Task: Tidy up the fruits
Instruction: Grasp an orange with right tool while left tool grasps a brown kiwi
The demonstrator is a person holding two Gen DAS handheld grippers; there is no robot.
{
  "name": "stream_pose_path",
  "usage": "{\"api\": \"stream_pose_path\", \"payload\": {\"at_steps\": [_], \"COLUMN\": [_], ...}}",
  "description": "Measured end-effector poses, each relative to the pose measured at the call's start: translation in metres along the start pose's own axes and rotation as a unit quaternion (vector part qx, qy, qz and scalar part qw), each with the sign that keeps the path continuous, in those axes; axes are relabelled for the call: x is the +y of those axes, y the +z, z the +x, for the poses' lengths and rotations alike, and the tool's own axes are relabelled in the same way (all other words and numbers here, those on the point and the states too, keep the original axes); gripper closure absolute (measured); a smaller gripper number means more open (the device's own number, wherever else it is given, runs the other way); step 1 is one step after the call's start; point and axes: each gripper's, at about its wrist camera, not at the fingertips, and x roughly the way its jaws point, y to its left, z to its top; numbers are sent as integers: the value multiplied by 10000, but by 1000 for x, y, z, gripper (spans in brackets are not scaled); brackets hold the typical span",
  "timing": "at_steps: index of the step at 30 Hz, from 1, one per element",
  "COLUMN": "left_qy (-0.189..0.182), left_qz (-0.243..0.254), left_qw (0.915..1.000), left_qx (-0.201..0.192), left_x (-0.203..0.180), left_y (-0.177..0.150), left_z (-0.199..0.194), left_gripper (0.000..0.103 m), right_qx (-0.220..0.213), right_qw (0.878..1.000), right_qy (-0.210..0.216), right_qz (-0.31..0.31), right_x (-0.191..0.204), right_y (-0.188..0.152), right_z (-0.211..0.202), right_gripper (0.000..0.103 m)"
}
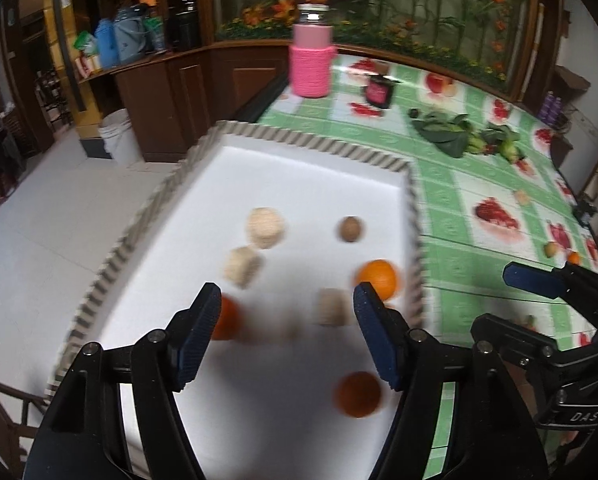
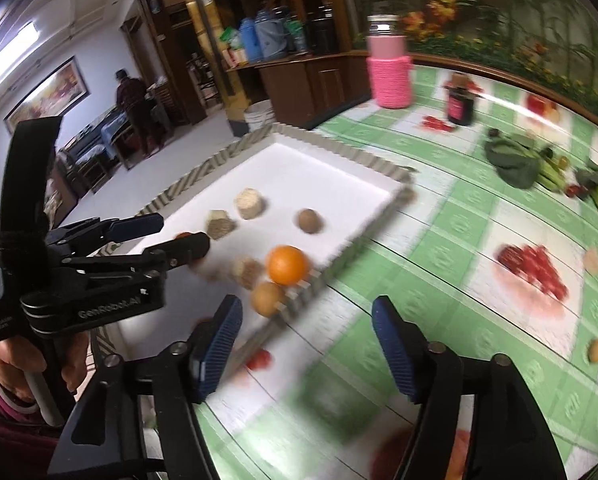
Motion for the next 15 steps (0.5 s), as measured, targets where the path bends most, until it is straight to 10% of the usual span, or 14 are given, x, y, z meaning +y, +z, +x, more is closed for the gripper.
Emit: {"api": "stream_pose_path", "payload": {"at_steps": [15], "left_qy": [-1421], "left_qz": [1069], "left_qw": [9832], "left_qx": [403], "left_x": [-155], "left_y": [6], "left_z": [6], "left_gripper": [32], "right_qx": [-113], "right_qw": [9786], "right_qy": [-1635], "right_qz": [1245], "right_x": [-163], "right_y": [-80], "right_z": [-95], "right_gripper": [25]}}
